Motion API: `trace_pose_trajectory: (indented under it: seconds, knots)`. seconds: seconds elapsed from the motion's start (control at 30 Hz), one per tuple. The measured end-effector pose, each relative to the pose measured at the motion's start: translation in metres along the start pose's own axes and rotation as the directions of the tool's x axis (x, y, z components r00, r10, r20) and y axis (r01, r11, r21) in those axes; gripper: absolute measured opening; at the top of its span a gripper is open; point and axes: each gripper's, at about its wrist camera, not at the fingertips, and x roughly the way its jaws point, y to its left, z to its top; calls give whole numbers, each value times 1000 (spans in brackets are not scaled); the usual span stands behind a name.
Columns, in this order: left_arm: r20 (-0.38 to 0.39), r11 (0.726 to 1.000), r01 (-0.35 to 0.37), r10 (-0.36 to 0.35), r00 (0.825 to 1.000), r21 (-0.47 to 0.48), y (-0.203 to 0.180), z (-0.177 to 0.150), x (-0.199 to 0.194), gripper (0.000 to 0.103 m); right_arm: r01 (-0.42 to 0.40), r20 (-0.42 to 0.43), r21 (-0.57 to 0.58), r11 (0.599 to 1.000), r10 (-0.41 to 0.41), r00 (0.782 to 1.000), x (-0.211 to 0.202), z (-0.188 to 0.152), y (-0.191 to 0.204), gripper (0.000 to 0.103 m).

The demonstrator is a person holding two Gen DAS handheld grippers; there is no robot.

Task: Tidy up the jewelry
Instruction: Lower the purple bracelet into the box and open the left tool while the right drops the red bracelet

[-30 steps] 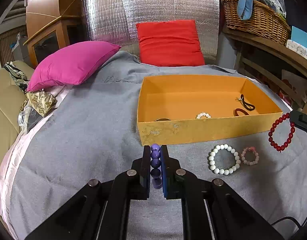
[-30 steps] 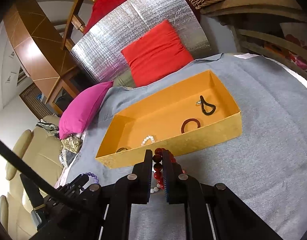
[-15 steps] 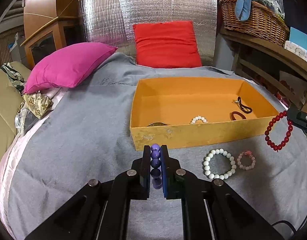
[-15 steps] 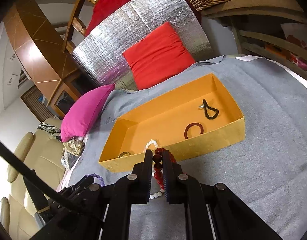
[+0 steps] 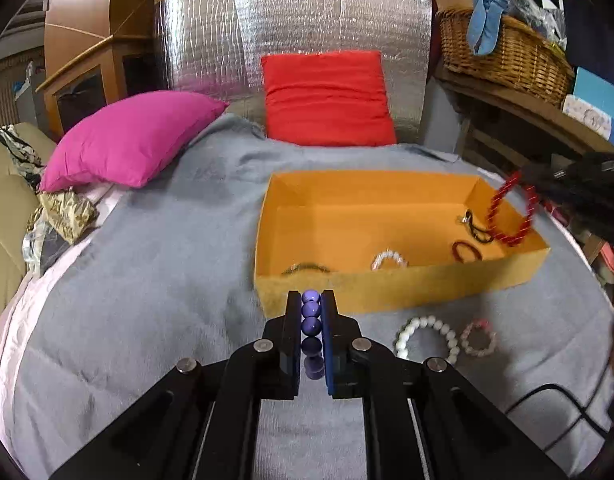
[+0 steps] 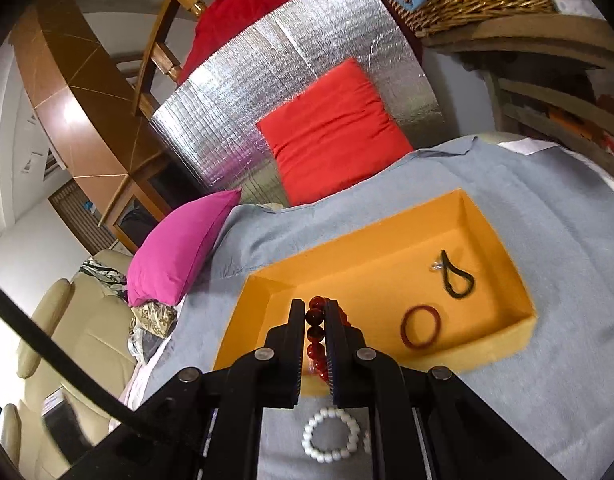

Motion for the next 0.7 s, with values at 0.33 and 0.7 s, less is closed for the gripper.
trace_pose_trajectory:
  seconds: [0.33,0.7]
  knots:
    - [61,996,-42,37,997,76,-20,57,17,10,41,-44,42,998,-39,998,51,14,-17,11]
    - [8,979,-99,99,995,180,-38,89,89,10,41,-87,44,998,-37,996,87,33,-27,11]
